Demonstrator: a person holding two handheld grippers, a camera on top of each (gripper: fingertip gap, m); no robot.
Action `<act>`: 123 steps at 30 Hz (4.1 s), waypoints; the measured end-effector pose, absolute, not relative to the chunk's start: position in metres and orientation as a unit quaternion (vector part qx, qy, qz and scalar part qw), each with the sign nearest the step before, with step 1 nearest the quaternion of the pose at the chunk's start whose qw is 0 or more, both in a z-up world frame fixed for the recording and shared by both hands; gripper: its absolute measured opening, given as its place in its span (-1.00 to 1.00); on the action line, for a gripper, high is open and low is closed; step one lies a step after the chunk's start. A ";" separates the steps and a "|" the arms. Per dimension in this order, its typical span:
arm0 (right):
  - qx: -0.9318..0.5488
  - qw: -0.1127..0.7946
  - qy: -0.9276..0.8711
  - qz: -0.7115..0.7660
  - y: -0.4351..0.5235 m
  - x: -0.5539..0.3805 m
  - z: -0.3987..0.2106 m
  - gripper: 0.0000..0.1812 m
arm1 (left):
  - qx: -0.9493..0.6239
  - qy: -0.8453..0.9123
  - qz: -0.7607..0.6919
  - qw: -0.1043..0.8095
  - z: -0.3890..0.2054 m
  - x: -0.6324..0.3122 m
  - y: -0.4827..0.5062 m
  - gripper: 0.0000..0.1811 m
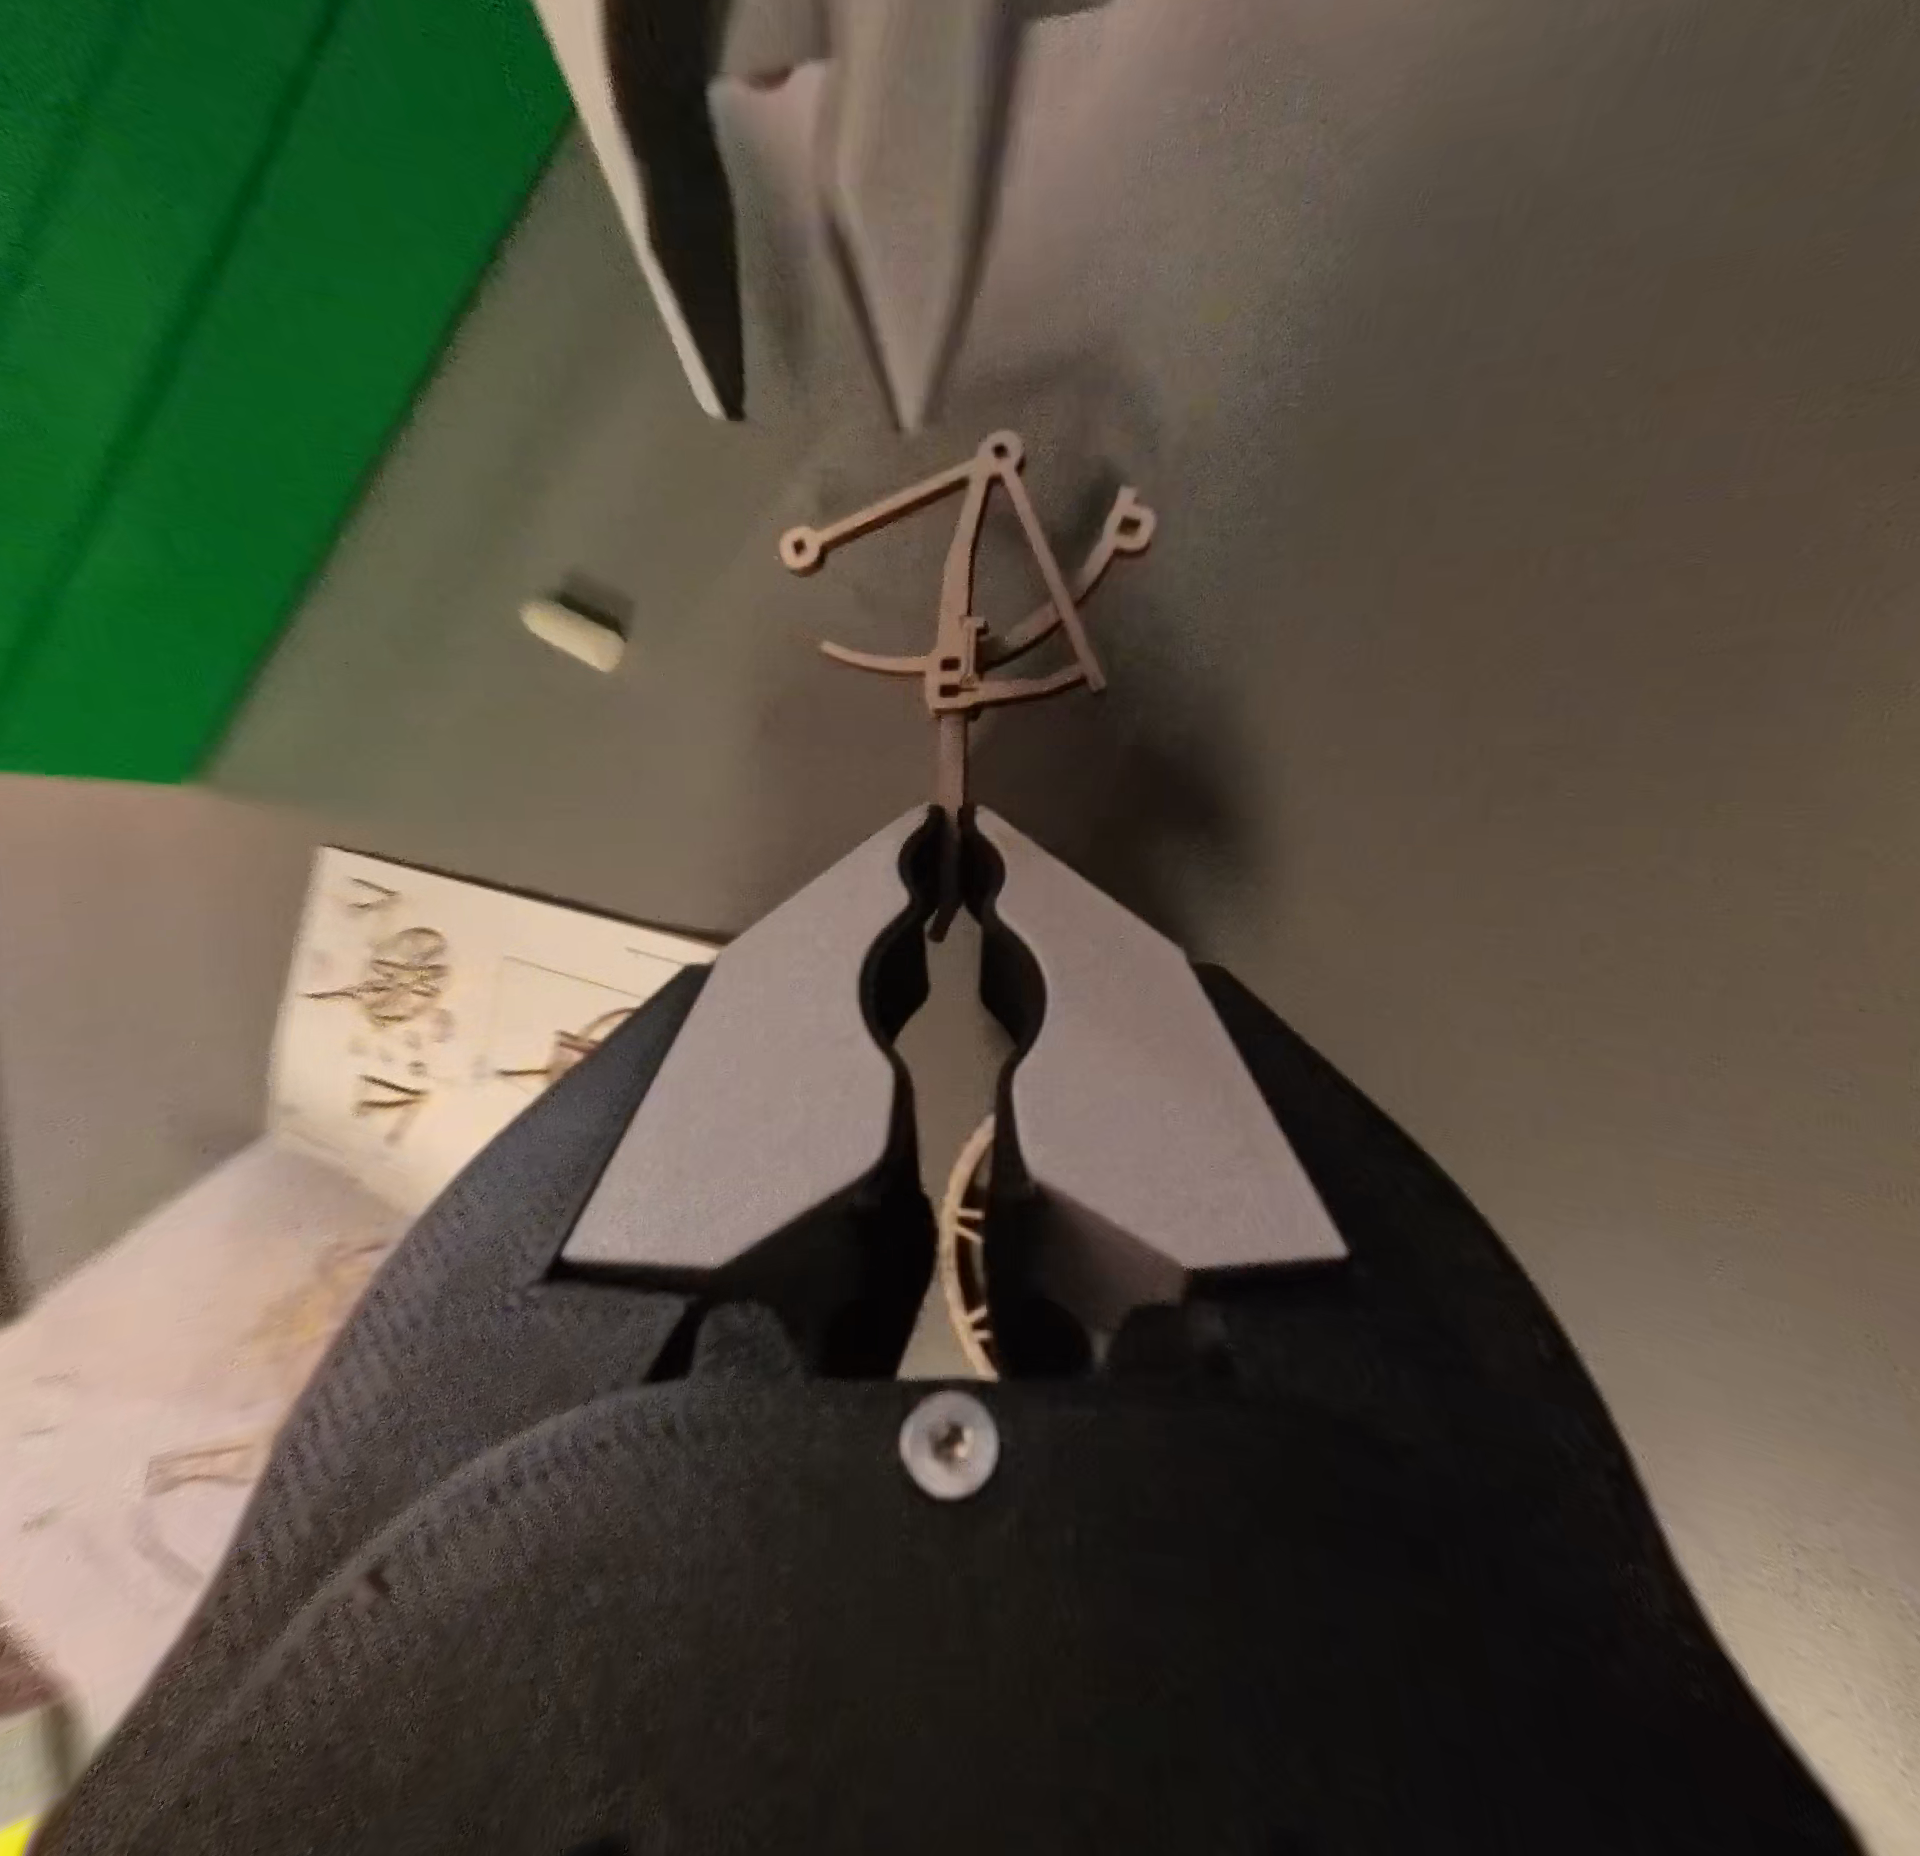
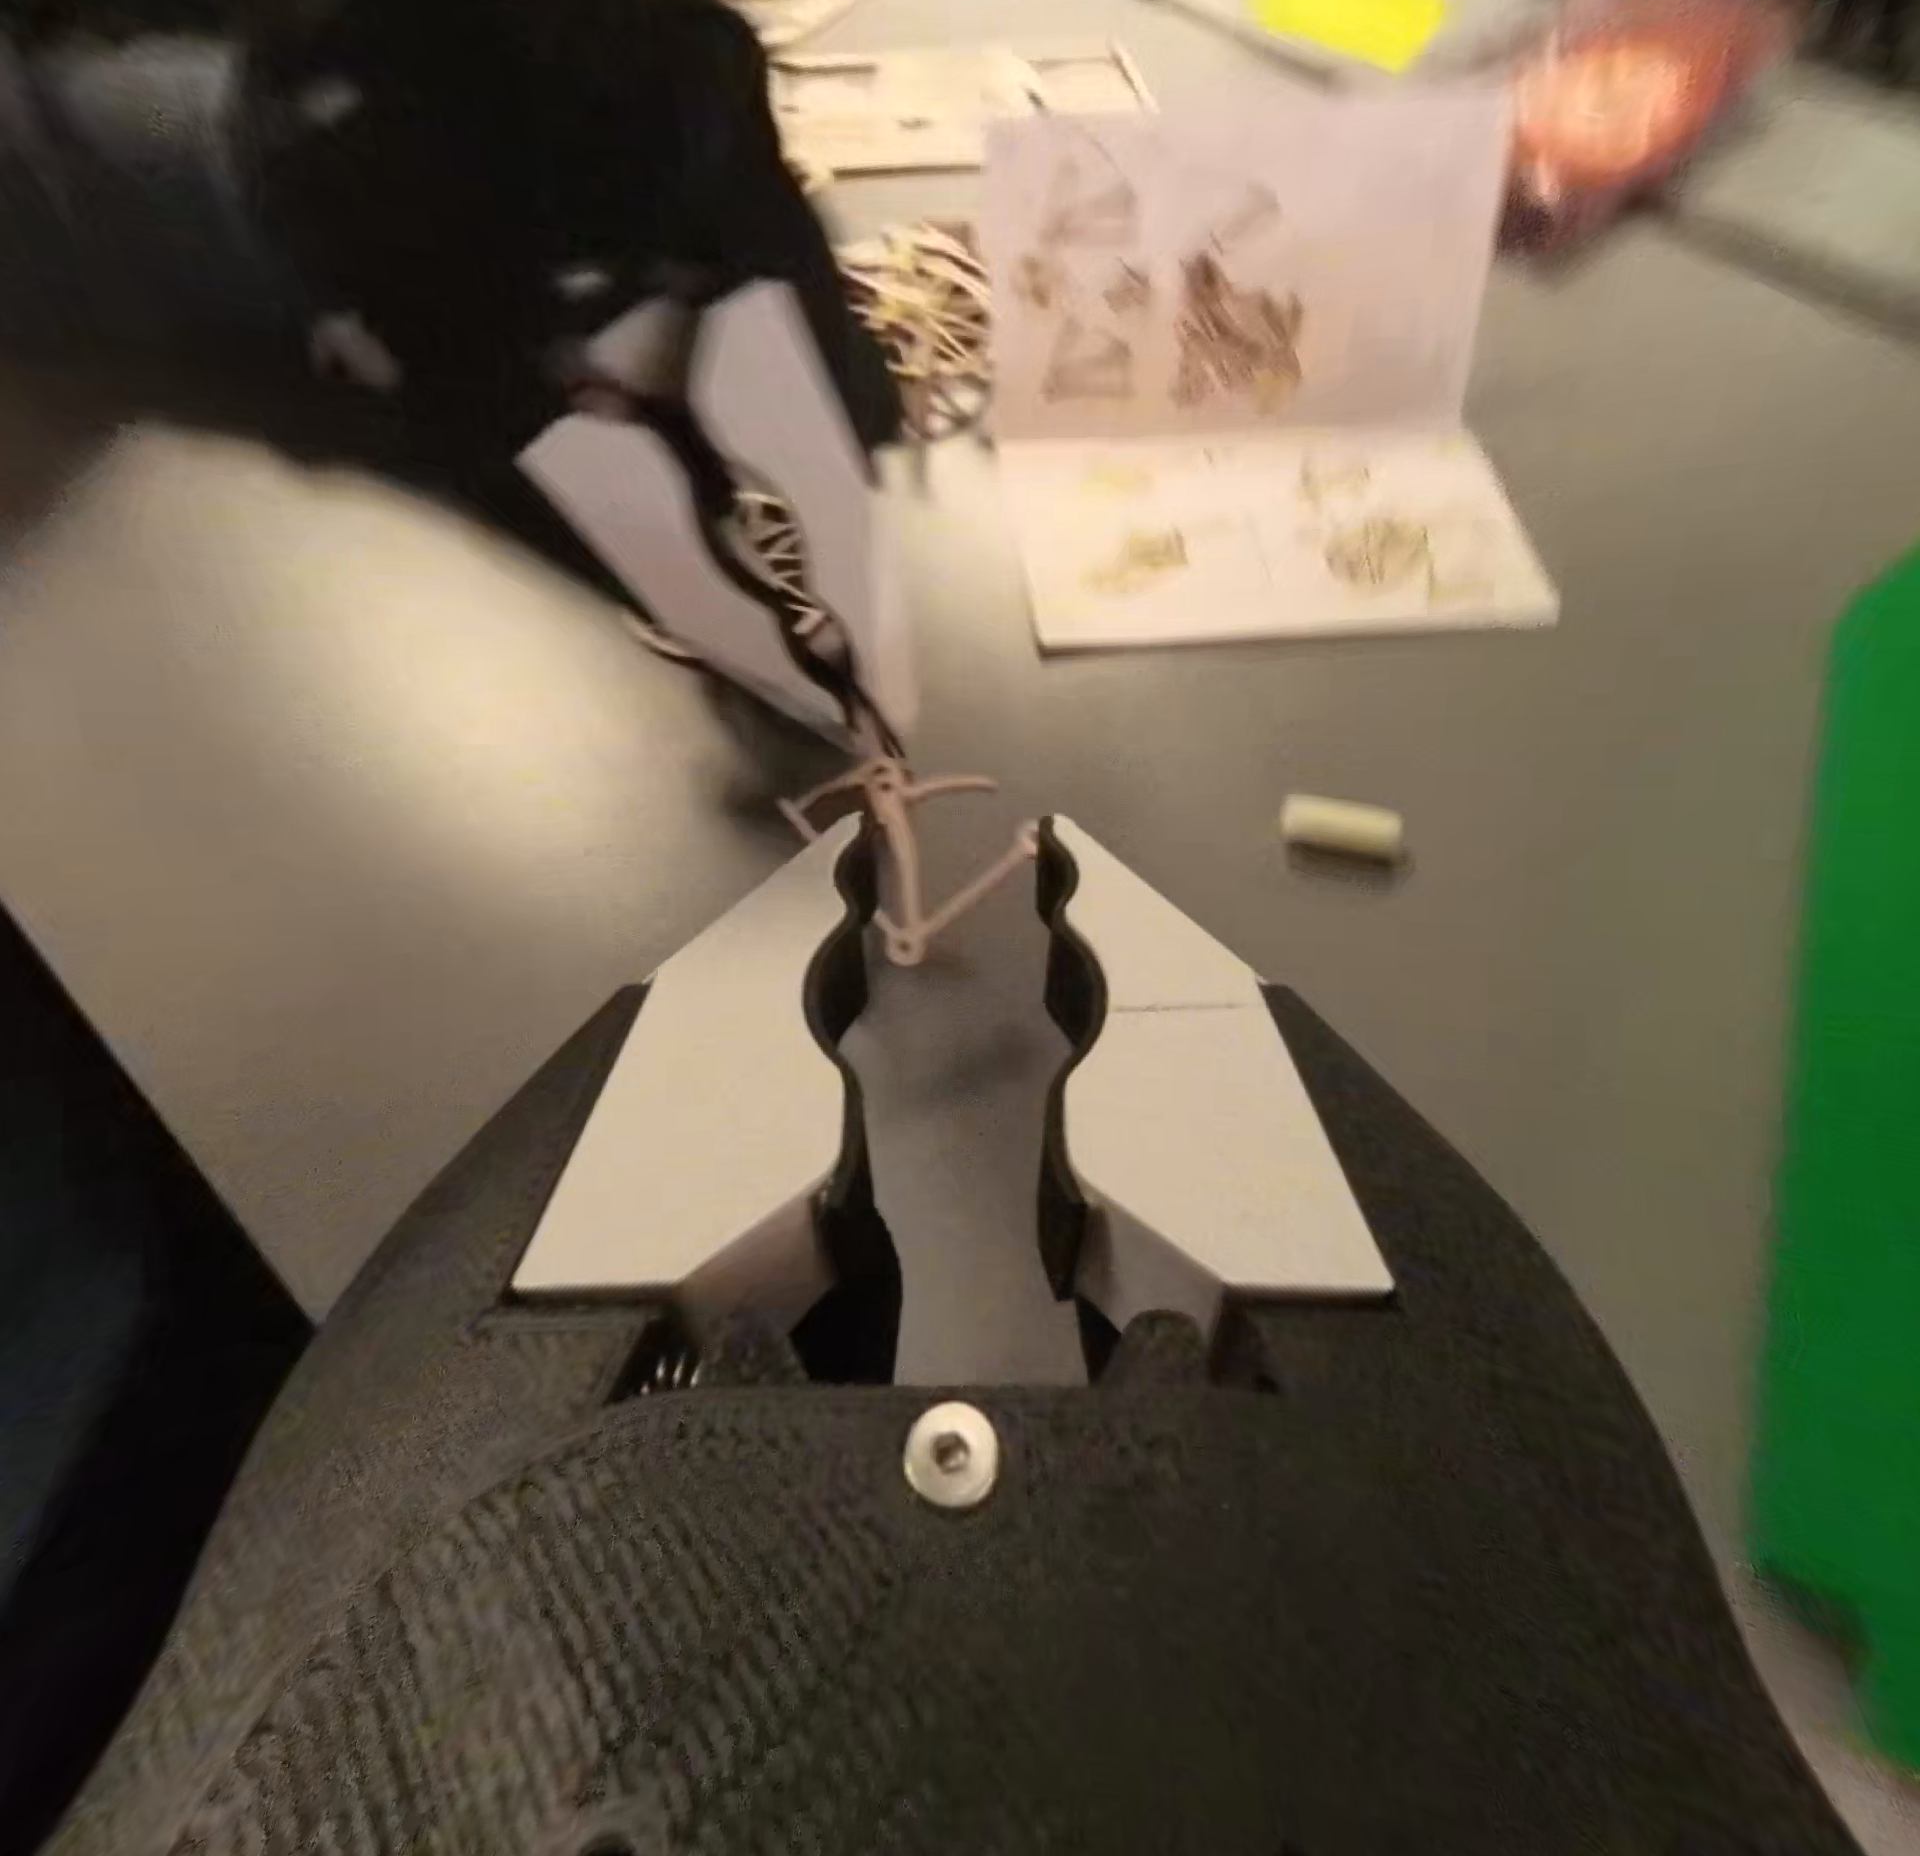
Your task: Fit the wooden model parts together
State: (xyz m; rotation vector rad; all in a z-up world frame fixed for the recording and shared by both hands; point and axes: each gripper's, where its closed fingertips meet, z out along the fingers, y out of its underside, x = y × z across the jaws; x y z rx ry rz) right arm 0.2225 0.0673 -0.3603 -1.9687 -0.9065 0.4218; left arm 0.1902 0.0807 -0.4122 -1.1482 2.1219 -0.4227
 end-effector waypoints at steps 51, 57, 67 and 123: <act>-0.816 0.270 -0.506 0.072 0.057 0.202 -0.411 -0.98 | -0.499 0.748 -0.348 0.265 -0.405 0.201 0.056 -0.91; -0.819 0.253 -0.510 0.074 0.057 0.202 -0.411 -0.98 | -0.495 0.752 -0.345 0.267 -0.406 0.201 0.056 -0.91; -0.827 0.227 -0.510 0.068 0.057 0.202 -0.412 -0.98 | -0.487 0.756 -0.336 0.280 -0.406 0.200 0.056 -0.90; -0.825 0.461 -0.287 0.157 0.070 0.214 -0.386 -1.00 | -0.445 0.792 -0.323 0.266 -0.406 0.181 0.060 -0.82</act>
